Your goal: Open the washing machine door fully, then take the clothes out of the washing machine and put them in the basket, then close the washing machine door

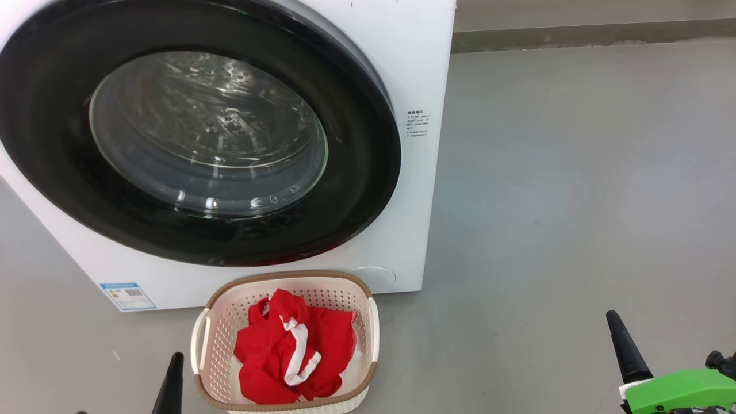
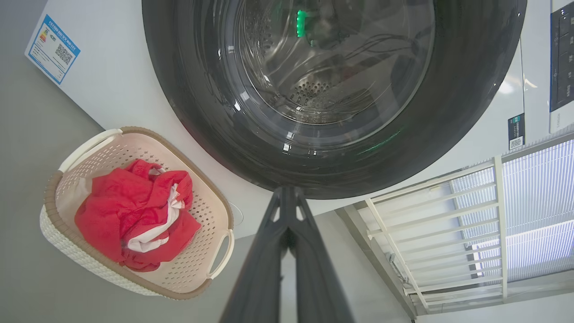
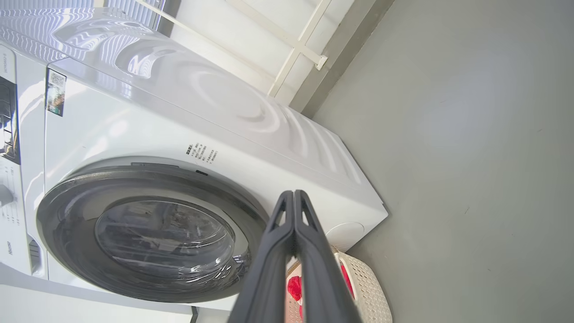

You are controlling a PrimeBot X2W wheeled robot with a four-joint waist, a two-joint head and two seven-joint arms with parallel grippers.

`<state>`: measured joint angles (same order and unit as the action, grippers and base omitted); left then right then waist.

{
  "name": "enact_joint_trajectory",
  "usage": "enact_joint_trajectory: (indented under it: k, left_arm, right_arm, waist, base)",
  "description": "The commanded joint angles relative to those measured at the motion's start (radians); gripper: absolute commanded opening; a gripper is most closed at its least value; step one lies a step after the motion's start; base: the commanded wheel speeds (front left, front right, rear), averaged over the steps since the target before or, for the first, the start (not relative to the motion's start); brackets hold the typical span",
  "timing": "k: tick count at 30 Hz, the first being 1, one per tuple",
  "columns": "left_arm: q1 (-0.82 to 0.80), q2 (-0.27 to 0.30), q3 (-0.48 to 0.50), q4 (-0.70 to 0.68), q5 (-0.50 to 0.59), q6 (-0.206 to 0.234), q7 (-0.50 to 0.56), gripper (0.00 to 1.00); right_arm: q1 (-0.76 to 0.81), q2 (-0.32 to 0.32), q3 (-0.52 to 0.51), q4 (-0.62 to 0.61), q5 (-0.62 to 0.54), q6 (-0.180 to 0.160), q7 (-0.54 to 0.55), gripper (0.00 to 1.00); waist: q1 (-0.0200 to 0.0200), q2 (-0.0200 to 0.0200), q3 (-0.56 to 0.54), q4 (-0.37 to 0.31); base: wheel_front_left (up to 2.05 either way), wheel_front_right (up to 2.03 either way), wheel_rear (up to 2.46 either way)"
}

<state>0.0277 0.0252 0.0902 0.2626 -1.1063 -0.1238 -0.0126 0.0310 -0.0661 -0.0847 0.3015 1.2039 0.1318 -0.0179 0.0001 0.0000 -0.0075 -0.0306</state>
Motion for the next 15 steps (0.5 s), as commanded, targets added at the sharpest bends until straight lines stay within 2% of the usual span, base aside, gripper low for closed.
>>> enact_joint_trajectory:
  k: [1, 15]
  left_arm:
    - [-0.051, 0.019, 0.017, -0.021, -0.037, -0.005, 0.008, 0.0]
    - [-0.08, 0.021, 0.02, -0.02, -0.195, -0.005, 0.048, 0.0]
  right_arm:
    - [-0.05, -0.01, 0.007, -0.03, 0.031, 0.0, 0.008, 0.0]
    - [-0.08, -0.002, -0.005, -0.039, 0.159, 0.0, 0.049, 0.0]
  waist:
    - [-0.0001, 0.0, 0.0, 0.001]
    - [-0.0001, 0.0, 0.004, 0.011]
  base:
    - [0.0, 0.0, 0.0]
    - [0.0, 0.0, 0.0]
